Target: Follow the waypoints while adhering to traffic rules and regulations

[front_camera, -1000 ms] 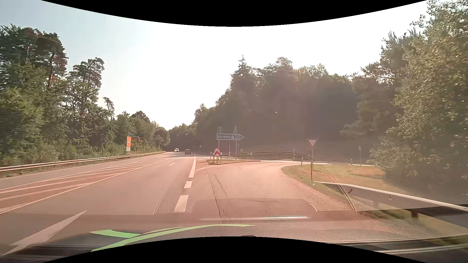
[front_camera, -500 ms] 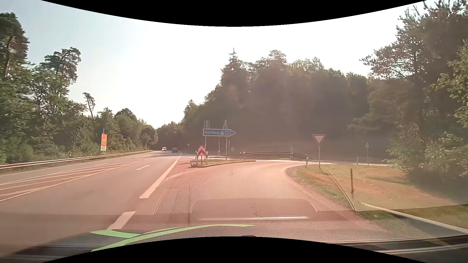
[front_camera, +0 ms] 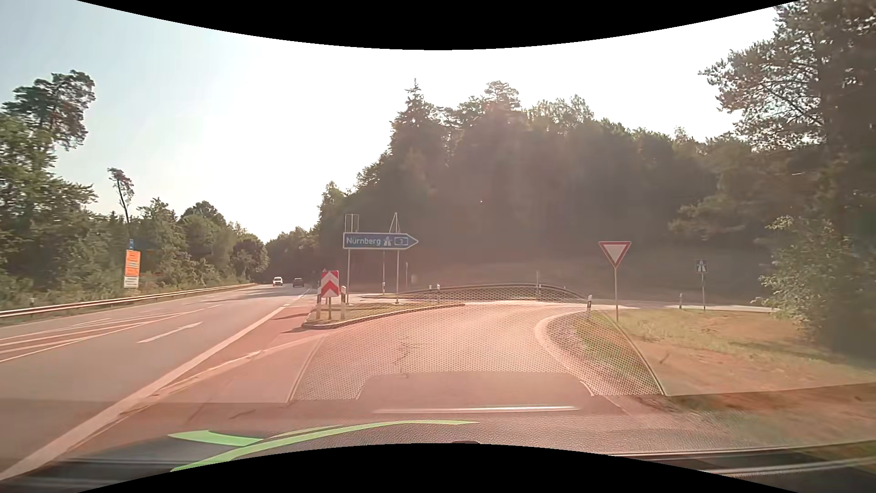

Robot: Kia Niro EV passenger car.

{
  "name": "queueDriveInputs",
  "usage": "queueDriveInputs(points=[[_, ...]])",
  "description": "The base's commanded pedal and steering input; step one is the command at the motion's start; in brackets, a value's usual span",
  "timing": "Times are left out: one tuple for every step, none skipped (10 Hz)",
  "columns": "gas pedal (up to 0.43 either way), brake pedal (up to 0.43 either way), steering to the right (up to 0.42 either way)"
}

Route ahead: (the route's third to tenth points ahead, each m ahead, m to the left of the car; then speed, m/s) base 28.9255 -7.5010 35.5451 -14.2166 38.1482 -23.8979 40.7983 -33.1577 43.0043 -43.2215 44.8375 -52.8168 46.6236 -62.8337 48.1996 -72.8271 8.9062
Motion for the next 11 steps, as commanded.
queueDriveInputs(points=[[0.000, 0.000, 0.061], [0.000, 0.000, 0.062], [0.000, 0.000, 0.064], [0.000, 0.000, 0.069], [0.000, 0.000, 0.074], [0.000, 0.000, 0.079], [0.000, 0.000, 0.085], [0.000, 0.000, 0.089], [0.000, 0.000, 0.094], [0.000, 0.000, 0.097], [0.000, 0.000, 0.101]])
